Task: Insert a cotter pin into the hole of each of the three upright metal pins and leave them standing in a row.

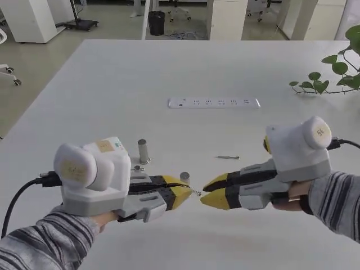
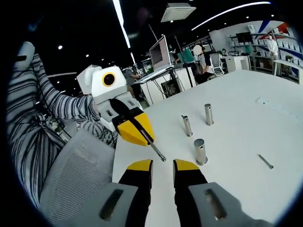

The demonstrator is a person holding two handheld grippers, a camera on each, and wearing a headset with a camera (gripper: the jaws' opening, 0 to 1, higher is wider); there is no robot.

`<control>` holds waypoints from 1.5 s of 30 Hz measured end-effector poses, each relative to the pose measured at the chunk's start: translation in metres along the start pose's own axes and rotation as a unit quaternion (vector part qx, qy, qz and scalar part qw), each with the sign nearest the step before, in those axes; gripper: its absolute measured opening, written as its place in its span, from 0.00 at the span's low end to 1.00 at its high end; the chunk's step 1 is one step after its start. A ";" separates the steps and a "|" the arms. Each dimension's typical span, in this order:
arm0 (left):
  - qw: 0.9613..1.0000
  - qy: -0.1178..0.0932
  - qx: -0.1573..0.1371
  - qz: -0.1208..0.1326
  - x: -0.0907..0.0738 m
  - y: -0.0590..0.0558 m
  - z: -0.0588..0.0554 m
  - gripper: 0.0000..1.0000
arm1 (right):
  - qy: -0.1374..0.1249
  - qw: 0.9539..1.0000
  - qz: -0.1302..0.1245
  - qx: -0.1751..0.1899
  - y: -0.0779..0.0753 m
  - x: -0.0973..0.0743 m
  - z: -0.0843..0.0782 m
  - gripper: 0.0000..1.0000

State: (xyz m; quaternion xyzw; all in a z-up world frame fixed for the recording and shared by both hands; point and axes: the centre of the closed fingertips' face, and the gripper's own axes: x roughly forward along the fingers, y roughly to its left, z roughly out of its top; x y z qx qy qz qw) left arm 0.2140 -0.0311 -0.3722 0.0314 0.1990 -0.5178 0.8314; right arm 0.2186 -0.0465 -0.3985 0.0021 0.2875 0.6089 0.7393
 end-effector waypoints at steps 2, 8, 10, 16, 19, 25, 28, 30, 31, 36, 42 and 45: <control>1.000 -0.004 0.001 -0.011 0.000 -0.004 0.002 0.00 | -0.010 1.000 0.016 0.017 0.005 0.000 0.002 0.12; 0.999 -0.010 -0.011 -0.028 0.001 -0.009 0.003 0.00 | -0.008 0.999 0.030 0.012 0.016 0.001 0.001 0.08; 0.999 -0.015 -0.018 -0.033 0.002 -0.011 0.005 0.00 | -0.012 0.999 0.034 0.017 0.019 0.001 0.002 0.06; 0.998 -0.023 -0.036 -0.040 0.001 -0.012 0.006 0.00 | -0.016 0.999 0.040 0.015 0.022 0.001 0.004 0.01; 0.998 -0.020 -0.042 -0.042 0.001 -0.012 0.004 0.00 | -0.010 0.999 0.041 0.010 0.023 0.001 0.003 0.01; 0.997 -0.009 -0.055 -0.044 0.000 -0.013 -0.003 0.00 | 0.004 0.999 0.044 -0.008 0.023 0.000 0.002 0.01; 0.997 -0.007 -0.057 -0.045 -0.001 -0.014 -0.005 0.00 | 0.012 0.999 0.045 -0.022 0.025 -0.001 0.003 0.01; 0.997 -0.006 -0.057 -0.047 0.000 -0.015 -0.005 0.00 | 0.018 0.998 0.046 -0.032 0.026 -0.002 0.002 0.01; 0.997 -0.006 -0.058 -0.047 0.000 -0.015 -0.005 0.00 | 0.023 0.998 0.046 -0.039 0.027 -0.002 0.002 0.01; 0.997 -0.002 -0.059 -0.045 0.001 -0.015 -0.007 0.00 | 0.039 0.996 0.039 -0.073 0.024 -0.004 -0.002 0.00; 0.999 0.003 -0.045 -0.030 0.002 -0.012 -0.008 0.02 | 0.059 0.991 0.031 -0.119 0.029 -0.002 -0.003 0.00; 0.999 0.006 -0.035 -0.024 0.002 -0.011 -0.011 0.03 | 0.070 0.987 0.027 -0.140 0.027 -0.001 -0.006 0.00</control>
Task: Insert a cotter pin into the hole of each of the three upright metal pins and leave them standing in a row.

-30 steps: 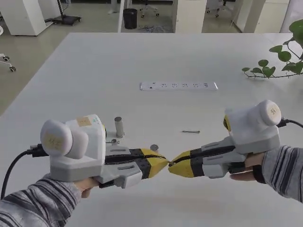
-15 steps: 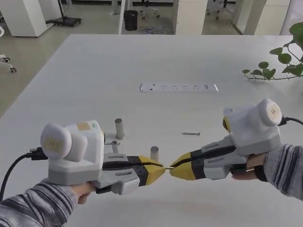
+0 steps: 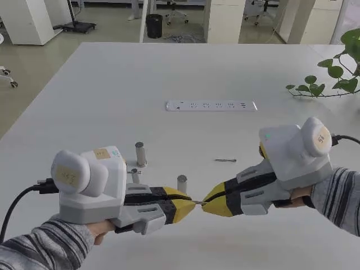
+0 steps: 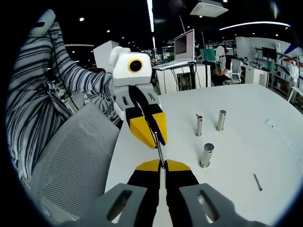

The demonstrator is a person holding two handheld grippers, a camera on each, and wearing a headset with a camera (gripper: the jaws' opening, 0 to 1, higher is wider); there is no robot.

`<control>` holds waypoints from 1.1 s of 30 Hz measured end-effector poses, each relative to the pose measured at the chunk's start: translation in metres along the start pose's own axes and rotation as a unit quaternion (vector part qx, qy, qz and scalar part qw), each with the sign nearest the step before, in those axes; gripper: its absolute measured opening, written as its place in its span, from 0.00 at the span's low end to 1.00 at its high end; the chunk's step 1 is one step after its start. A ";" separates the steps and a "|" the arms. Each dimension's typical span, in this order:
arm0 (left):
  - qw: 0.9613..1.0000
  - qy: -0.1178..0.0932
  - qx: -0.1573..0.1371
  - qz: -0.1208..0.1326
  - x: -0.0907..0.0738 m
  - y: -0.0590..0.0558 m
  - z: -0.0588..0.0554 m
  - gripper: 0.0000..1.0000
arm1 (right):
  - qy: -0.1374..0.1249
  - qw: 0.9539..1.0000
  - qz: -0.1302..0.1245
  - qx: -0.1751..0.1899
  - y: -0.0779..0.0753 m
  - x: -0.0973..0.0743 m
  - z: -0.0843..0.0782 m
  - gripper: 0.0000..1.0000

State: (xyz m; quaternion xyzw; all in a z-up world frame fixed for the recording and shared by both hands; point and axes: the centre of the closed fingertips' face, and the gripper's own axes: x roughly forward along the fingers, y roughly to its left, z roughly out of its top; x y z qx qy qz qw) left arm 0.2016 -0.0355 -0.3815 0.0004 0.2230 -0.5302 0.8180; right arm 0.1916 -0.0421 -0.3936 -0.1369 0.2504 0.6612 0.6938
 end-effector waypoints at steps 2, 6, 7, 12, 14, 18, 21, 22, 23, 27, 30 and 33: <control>1.000 0.002 0.004 0.009 0.000 0.003 -0.002 0.05 | 0.009 1.000 0.002 -0.015 0.000 0.001 -0.002 0.00; 1.000 0.004 0.003 0.015 0.001 0.006 -0.004 0.05 | 0.026 0.999 -0.007 -0.039 -0.005 0.003 -0.005 0.00; 1.000 0.004 0.001 0.020 0.002 0.007 -0.004 0.05 | 0.030 0.999 -0.007 -0.043 -0.006 0.003 -0.007 0.00; 0.999 -0.005 0.011 0.047 0.002 0.016 -0.005 0.10 | 0.046 0.997 -0.025 -0.057 -0.018 0.002 -0.011 0.00; 0.998 -0.008 0.013 0.063 0.002 0.022 -0.006 0.12 | 0.045 0.997 -0.035 -0.050 -0.024 0.001 -0.013 0.00; 0.994 -0.008 0.026 0.105 0.002 0.035 -0.008 0.11 | 0.059 0.995 -0.058 -0.050 -0.038 -0.002 -0.020 0.00; 0.991 -0.013 0.030 0.129 0.002 0.043 -0.009 0.12 | 0.068 0.994 -0.070 -0.050 -0.048 -0.004 -0.025 0.00; 0.989 -0.014 0.033 0.142 0.002 0.047 -0.010 0.13 | 0.074 0.993 -0.073 -0.052 -0.051 -0.004 -0.027 0.00; 0.989 -0.016 0.032 0.145 0.003 0.048 -0.010 0.14 | 0.077 0.993 -0.075 -0.054 -0.054 -0.004 -0.029 0.00; 0.982 -0.017 0.052 0.183 0.004 0.060 -0.013 0.14 | 0.083 0.992 -0.082 -0.051 -0.063 -0.004 -0.032 0.00; 0.980 -0.012 0.038 0.196 0.007 0.065 -0.020 0.15 | 0.086 0.991 -0.086 -0.050 -0.068 -0.003 -0.034 0.00; 0.978 -0.006 0.030 0.207 0.010 0.070 -0.025 0.17 | 0.094 0.990 -0.090 -0.054 -0.075 -0.001 -0.036 0.00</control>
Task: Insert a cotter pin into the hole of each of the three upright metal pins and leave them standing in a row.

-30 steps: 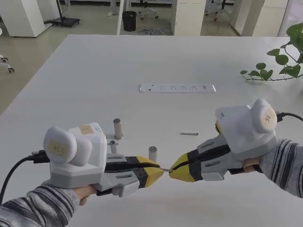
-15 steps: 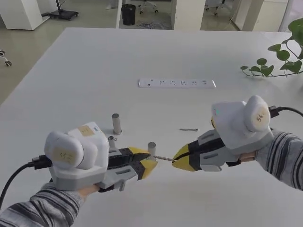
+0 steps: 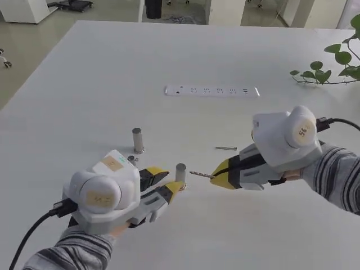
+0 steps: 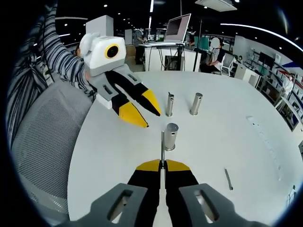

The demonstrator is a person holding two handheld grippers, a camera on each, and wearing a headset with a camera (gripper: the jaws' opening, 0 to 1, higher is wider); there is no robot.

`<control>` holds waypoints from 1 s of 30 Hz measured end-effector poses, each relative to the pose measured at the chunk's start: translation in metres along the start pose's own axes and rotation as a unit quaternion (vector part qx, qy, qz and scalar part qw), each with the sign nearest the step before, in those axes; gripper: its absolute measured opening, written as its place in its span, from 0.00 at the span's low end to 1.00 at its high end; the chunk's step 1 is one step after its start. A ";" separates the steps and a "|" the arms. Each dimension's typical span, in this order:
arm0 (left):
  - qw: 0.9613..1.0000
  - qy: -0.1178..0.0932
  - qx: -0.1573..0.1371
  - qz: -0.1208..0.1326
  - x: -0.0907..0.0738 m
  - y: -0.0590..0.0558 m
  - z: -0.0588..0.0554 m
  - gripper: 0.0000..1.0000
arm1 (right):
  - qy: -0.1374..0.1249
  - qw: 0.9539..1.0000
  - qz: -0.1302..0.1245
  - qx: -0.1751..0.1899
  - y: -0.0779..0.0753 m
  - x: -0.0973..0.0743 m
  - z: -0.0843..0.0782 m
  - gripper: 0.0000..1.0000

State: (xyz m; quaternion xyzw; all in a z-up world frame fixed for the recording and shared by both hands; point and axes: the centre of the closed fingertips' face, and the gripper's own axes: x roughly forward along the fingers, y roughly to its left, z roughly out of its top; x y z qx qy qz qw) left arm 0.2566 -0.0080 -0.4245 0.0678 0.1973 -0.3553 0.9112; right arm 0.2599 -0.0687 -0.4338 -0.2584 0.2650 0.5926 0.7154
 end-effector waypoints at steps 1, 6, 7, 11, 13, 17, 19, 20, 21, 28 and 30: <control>1.000 0.002 0.001 0.002 0.001 0.001 -0.001 0.18 | 0.001 1.000 0.001 -0.001 -0.001 0.001 -0.001 0.00; 0.999 0.020 0.006 0.025 0.012 0.008 -0.010 0.21 | 0.002 1.000 0.005 0.001 -0.007 0.006 -0.003 0.00; 0.999 0.025 0.004 0.026 0.014 0.009 -0.012 0.21 | 0.002 1.000 0.005 0.001 -0.007 0.007 -0.003 0.00; 0.999 0.036 -0.002 0.028 0.022 0.011 -0.019 0.21 | 0.005 1.000 0.006 0.001 -0.010 0.011 -0.006 0.00; 0.999 0.038 -0.005 0.028 0.026 0.011 -0.021 0.21 | 0.004 1.000 0.009 0.002 -0.009 0.012 -0.006 0.00; 0.999 0.039 -0.013 0.026 0.033 0.012 -0.021 0.20 | 0.007 1.000 0.013 0.000 -0.008 0.014 -0.007 0.00; 0.999 0.040 -0.015 0.027 0.036 0.012 -0.021 0.20 | 0.003 1.000 0.015 0.002 -0.007 0.015 -0.005 0.00; 0.999 0.040 -0.016 0.026 0.038 0.013 -0.022 0.20 | 0.000 1.000 0.016 0.004 -0.007 0.015 -0.005 0.00; 0.999 0.040 -0.020 0.025 0.040 0.013 -0.022 0.20 | -0.001 1.000 0.015 0.005 -0.007 0.016 -0.004 0.00; 0.998 0.045 -0.028 0.028 0.047 0.013 -0.026 0.18 | -0.003 1.000 0.015 0.004 -0.009 0.017 -0.003 0.00; 0.998 0.046 -0.031 0.028 0.048 0.012 -0.026 0.17 | -0.006 1.000 0.017 0.004 -0.009 0.018 -0.002 0.00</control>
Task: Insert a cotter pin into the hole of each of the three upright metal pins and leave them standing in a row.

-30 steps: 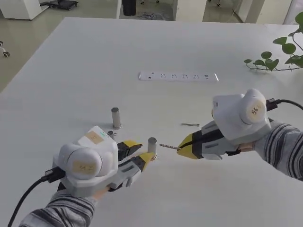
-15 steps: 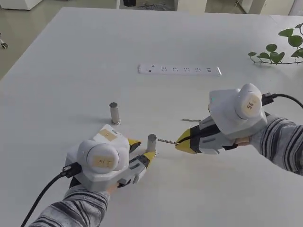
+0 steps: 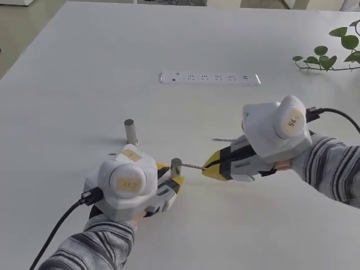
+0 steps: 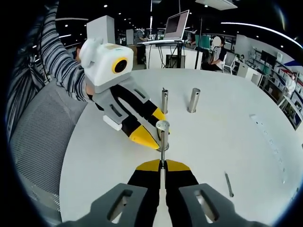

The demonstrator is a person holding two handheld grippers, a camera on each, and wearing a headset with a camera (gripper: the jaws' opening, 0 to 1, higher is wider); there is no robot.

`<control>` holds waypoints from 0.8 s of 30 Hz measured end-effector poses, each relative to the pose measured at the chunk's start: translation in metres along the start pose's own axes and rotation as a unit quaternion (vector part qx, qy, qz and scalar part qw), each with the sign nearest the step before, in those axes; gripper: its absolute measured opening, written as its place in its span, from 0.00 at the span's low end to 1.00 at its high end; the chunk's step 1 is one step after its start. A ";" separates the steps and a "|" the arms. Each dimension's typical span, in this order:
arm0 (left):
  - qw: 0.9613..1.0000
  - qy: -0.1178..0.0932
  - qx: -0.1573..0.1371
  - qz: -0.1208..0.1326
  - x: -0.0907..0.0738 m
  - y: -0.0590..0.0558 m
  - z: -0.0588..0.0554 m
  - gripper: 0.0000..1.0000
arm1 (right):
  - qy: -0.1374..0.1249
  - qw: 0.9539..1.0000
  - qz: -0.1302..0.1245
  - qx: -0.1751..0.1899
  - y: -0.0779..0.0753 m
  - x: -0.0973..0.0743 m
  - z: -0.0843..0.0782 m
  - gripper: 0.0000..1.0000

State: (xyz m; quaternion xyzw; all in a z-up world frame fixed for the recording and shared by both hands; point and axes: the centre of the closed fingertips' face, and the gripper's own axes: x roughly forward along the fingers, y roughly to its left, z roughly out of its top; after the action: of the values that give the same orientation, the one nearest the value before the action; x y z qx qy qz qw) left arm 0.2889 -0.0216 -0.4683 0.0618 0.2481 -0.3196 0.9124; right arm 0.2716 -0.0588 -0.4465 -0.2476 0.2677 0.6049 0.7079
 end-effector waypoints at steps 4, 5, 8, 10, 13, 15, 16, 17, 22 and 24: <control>1.000 0.000 -0.007 0.001 0.002 0.000 -0.001 0.14 | 0.005 1.000 0.003 -0.009 0.000 0.001 0.000 0.00; 1.000 0.000 -0.008 0.001 0.003 0.000 -0.001 0.14 | 0.006 1.000 0.004 -0.010 0.000 0.001 0.000 0.00; 1.000 0.001 -0.008 0.002 0.004 0.000 -0.001 0.12 | 0.007 1.000 0.006 -0.014 -0.001 0.003 0.002 0.00; 1.000 0.003 -0.007 0.004 0.004 0.000 -0.003 0.11 | 0.009 1.000 0.007 -0.019 -0.002 0.004 0.003 0.00; 1.000 0.002 -0.005 0.007 0.005 0.000 -0.003 0.10 | 0.013 1.000 0.009 -0.027 -0.004 0.005 0.003 0.00; 1.000 0.000 -0.008 0.009 0.004 0.000 -0.003 0.10 | 0.015 0.999 0.010 -0.033 -0.004 0.007 0.005 0.00; 1.000 0.000 -0.008 0.009 0.005 0.000 -0.003 0.10 | 0.016 0.999 0.009 -0.036 -0.004 0.008 0.006 0.00; 1.000 -0.001 -0.007 0.010 0.005 0.000 -0.003 0.10 | 0.017 0.999 0.009 -0.039 -0.006 0.008 0.005 0.00; 1.000 -0.004 -0.003 0.016 0.004 0.001 -0.002 0.10 | 0.028 0.998 0.007 -0.064 -0.008 0.011 0.008 0.00; 1.000 -0.008 -0.006 0.017 0.004 0.001 -0.002 0.10 | 0.031 0.997 0.007 -0.072 -0.008 0.013 0.010 0.00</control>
State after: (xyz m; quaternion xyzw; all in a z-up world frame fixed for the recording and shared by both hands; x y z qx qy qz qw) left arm 0.2912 -0.0230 -0.4723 0.0581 0.2419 -0.3026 0.9201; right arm 0.2814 -0.0440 -0.4474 -0.3148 0.2474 0.6197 0.6750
